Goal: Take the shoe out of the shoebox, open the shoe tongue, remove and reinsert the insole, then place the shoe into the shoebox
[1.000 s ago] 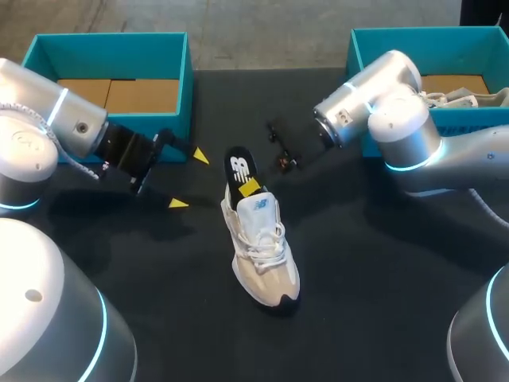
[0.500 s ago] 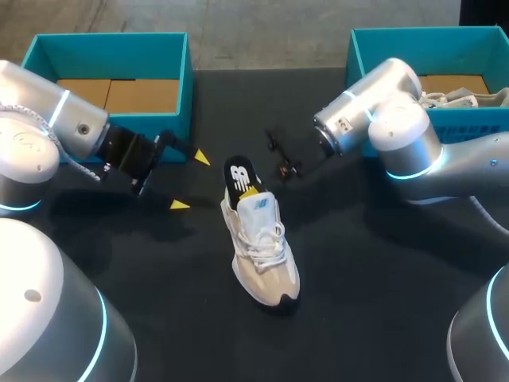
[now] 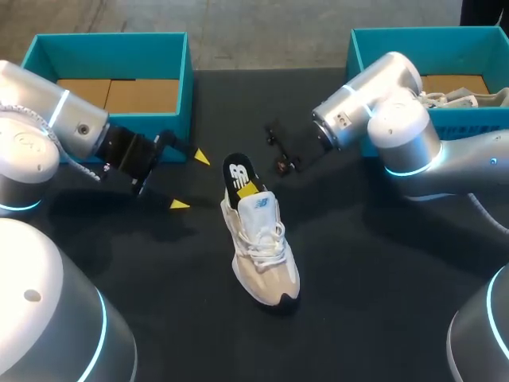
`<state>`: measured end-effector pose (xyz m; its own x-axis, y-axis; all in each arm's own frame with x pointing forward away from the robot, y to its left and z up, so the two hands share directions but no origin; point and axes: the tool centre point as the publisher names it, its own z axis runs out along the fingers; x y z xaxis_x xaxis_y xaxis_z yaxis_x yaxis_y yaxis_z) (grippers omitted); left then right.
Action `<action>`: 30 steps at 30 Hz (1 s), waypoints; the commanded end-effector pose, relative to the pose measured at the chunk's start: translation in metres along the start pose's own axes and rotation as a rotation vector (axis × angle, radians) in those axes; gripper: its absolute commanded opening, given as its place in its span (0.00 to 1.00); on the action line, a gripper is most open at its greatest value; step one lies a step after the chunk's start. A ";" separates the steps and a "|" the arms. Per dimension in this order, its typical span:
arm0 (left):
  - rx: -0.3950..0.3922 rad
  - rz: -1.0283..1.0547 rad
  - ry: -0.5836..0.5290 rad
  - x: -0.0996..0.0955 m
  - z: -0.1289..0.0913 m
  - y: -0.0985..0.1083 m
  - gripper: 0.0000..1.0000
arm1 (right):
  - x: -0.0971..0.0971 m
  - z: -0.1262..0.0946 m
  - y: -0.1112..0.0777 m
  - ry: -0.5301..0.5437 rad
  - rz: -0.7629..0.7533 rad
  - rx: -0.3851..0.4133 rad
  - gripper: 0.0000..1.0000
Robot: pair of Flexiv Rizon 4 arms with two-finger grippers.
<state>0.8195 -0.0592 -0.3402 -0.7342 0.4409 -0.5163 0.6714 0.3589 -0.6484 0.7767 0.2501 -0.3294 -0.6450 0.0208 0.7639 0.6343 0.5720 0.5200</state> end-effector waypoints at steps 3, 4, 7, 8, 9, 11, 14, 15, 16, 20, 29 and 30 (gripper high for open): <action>-0.001 -0.003 -0.003 0.006 0.000 0.000 1.00 | 0.000 -0.001 0.009 0.002 0.000 0.012 0.00; -0.001 -0.003 -0.003 0.006 0.000 0.000 1.00 | 0.000 -0.001 0.009 0.008 0.001 0.011 0.00; 0.000 -0.002 -0.003 0.006 0.000 -0.001 1.00 | -0.002 0.003 0.007 0.040 0.028 0.029 0.00; 0.000 -0.001 -0.003 0.006 0.000 -0.001 1.00 | -0.002 0.004 0.005 0.045 0.039 0.038 0.00; 0.000 0.001 -0.004 0.005 -0.001 -0.001 1.00 | -0.002 0.005 0.004 0.045 0.048 0.044 0.00; 0.001 0.004 -0.003 0.005 -0.001 -0.001 1.00 | -0.001 0.006 -0.001 0.054 0.068 0.057 0.00; 0.003 0.007 -0.003 0.004 0.000 -0.001 1.00 | 0.002 0.004 -0.008 0.061 0.094 0.076 0.00; 0.004 0.007 -0.003 0.003 0.001 -0.001 1.00 | 0.003 0.004 -0.011 0.063 0.106 0.086 0.00; 0.005 0.007 -0.003 0.003 0.001 -0.002 1.00 | 0.004 0.003 -0.012 0.062 0.113 0.095 0.00; 0.007 0.007 -0.001 0.003 0.001 -0.002 1.00 | 0.006 0.002 -0.016 0.065 0.133 0.115 0.00; 0.009 0.008 0.000 0.004 0.002 -0.001 1.00 | -0.001 0.005 -0.012 0.042 0.109 0.080 0.00; 0.009 0.008 0.000 0.004 0.002 -0.002 1.00 | -0.002 0.004 -0.010 0.036 0.102 0.077 0.00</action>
<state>0.8158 -0.0599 -0.3418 -0.7296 0.4438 -0.5202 0.6754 0.3485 -0.6499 0.7715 0.2455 -0.3374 -0.5557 0.0502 0.8298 0.6589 0.6353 0.4028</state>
